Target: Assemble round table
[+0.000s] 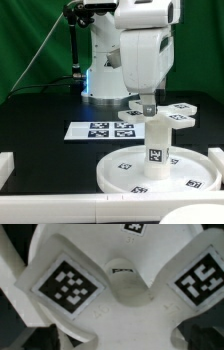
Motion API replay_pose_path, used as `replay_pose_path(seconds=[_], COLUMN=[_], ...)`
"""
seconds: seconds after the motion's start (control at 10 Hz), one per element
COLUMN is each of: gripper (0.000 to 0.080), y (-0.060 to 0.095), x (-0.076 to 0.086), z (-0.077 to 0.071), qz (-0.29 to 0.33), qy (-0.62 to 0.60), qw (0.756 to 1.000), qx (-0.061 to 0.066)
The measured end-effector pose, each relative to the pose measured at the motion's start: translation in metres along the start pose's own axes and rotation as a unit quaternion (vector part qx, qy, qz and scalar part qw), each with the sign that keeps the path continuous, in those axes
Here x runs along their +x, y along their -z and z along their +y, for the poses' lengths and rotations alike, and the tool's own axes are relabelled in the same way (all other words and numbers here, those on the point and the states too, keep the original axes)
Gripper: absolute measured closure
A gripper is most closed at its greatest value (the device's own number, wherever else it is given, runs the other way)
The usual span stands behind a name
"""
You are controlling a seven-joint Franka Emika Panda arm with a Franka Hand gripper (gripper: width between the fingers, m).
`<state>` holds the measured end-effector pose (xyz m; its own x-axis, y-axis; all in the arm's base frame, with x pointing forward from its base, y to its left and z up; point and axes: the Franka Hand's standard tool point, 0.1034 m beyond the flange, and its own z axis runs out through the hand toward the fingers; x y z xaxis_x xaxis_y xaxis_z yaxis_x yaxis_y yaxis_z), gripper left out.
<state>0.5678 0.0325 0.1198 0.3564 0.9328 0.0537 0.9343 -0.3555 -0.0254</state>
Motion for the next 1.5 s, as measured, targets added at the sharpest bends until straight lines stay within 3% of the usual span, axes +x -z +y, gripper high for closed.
replay_pose_path(seconds=[1.2, 1.3, 1.5], gripper=[0.016, 0.0337, 0.0366], y=[-0.0087, -0.0086, -0.0086], x=[-0.0013, -0.0018, -0.002], z=[-0.0032, -0.003, -0.0029], qz=[-0.004, -0.004, -0.004], qy=[-0.018, -0.018, -0.019], qw=[1.0, 1.0, 1.0], qx=[0.007, 0.007, 0.007])
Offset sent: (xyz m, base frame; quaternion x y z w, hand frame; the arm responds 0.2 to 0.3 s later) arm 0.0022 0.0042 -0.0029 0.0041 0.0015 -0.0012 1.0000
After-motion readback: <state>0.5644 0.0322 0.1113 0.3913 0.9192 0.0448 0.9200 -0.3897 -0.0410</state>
